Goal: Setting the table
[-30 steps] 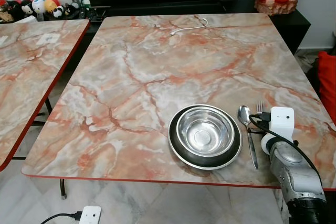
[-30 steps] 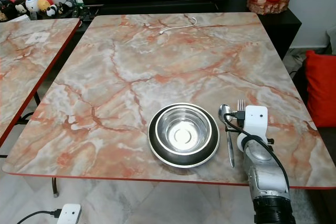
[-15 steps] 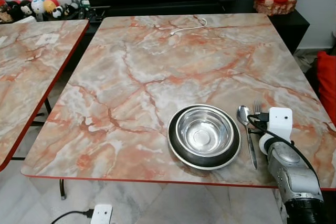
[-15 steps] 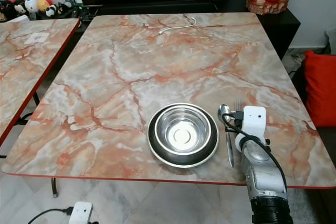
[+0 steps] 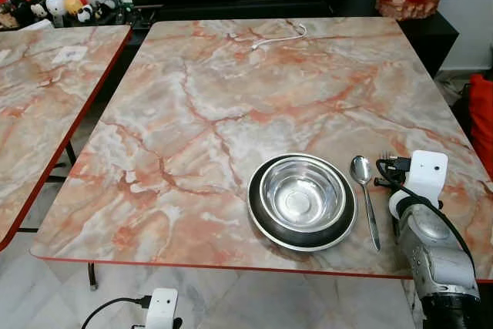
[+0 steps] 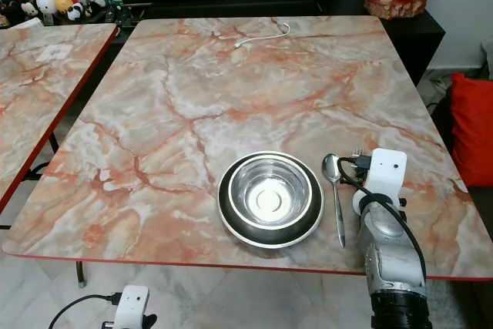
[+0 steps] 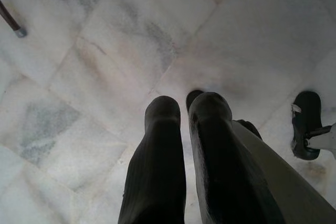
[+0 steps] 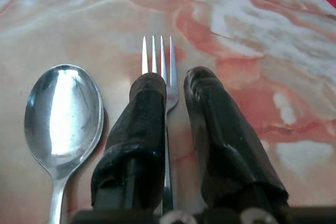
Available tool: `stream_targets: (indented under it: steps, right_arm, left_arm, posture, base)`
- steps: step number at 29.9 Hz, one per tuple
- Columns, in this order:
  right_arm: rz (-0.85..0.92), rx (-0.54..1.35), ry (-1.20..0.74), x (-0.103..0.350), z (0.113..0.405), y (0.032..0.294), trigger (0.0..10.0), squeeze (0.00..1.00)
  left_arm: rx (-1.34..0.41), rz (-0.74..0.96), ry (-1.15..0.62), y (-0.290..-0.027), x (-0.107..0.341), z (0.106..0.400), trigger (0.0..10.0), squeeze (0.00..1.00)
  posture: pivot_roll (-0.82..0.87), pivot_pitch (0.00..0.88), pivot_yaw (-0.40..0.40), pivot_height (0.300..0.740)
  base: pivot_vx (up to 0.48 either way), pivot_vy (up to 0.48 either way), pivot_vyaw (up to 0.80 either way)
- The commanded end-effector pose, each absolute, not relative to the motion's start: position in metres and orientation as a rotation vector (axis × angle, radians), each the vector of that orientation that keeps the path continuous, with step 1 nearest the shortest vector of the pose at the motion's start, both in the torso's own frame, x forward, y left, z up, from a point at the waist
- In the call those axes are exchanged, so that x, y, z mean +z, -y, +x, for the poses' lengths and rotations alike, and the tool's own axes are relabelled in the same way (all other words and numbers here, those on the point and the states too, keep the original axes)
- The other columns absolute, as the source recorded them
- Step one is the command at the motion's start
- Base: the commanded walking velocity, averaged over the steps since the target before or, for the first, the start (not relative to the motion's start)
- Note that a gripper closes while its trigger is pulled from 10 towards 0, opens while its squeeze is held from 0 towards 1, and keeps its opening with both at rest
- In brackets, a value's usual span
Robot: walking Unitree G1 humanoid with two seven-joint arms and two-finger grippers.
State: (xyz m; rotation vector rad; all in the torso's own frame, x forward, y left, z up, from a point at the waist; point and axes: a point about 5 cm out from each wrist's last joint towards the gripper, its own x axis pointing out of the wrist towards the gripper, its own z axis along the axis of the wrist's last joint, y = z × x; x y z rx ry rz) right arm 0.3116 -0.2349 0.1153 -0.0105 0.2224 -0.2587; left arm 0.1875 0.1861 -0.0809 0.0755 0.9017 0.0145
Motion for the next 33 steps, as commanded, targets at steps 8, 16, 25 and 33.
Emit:
stream_targets:
  steps: [8, 16, 25, 33]
  right_arm:
    - [0.0, -0.257, -0.005, 0.144, 0.313, 0.232, 10.0, 0.0]
    - [-0.055, -0.207, 0.129, 0.165, 0.315, 0.228, 10.0, 0.0]
    - [-0.024, -0.22, 0.156, 0.168, 0.316, 0.229, 10.0, 0.0]
    - [-0.01, -0.204, 0.186, 0.174, 0.32, 0.219, 10.0, 0.0]
  left_arm:
    - [0.013, 0.099, -0.926, -0.192, -0.084, 0.181, 10.0, 0.0]
    - [0.032, 0.085, -0.941, -0.194, -0.085, 0.178, 10.0, 0.0]
    - [0.033, 0.081, -0.943, -0.193, -0.085, 0.177, 10.0, 0.0]
    - [0.037, 0.083, -0.942, -0.195, -0.085, 0.178, 10.0, 0.0]
  posture:
    - [-0.11, 0.116, 0.06, 0.74]
    - [-0.11, 0.105, 0.052, 0.74]
    - [-0.11, 0.102, 0.048, 0.74]
    - [-0.11, 0.098, 0.051, 0.74]
  base:
    - [0.0, 0.0, 0.0]
    - [0.0, 0.036, 0.09]
    - [0.0, 0.437, 0.38]
    - [0.0, 0.48, 0.0]
